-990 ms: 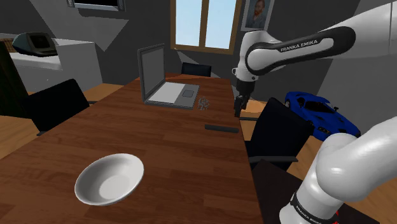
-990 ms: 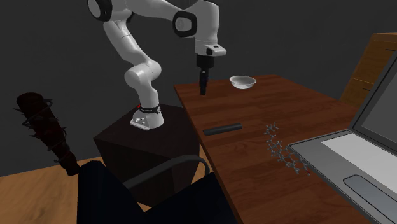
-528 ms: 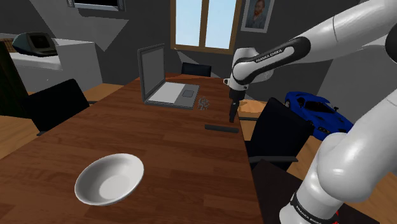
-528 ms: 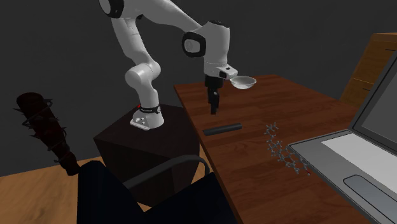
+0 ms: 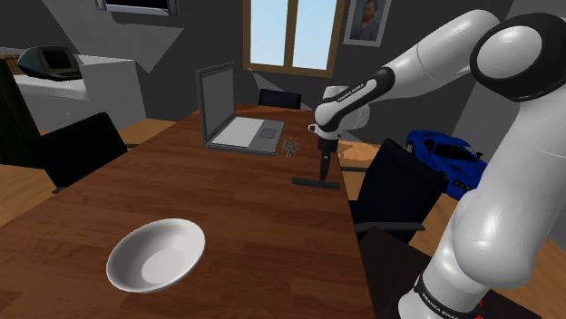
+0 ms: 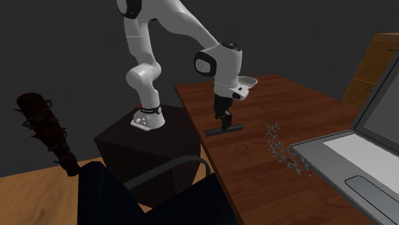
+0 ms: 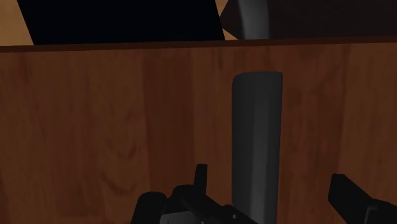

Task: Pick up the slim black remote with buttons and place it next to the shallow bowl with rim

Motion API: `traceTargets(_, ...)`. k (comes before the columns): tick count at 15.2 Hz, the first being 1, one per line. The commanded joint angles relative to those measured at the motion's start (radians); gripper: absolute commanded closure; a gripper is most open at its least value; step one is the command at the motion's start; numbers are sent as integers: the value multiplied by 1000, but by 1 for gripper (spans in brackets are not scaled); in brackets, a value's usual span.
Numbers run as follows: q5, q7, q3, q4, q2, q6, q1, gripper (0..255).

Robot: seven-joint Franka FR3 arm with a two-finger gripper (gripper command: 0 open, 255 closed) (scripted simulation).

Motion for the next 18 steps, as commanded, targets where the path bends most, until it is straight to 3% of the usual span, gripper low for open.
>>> traceTargets(1,12,-11,0,-8,21,27,1,0)
traceTargets(4,31,-25,2,-27,53,75,2,0)
traceTargets(12,31,-25,2,-27,53,75,1,0)
traceTargets(13,31,-25,2,-27,53,75,1,255)
traceTargets(18,31,-24,2,-27,52,75,2,255)
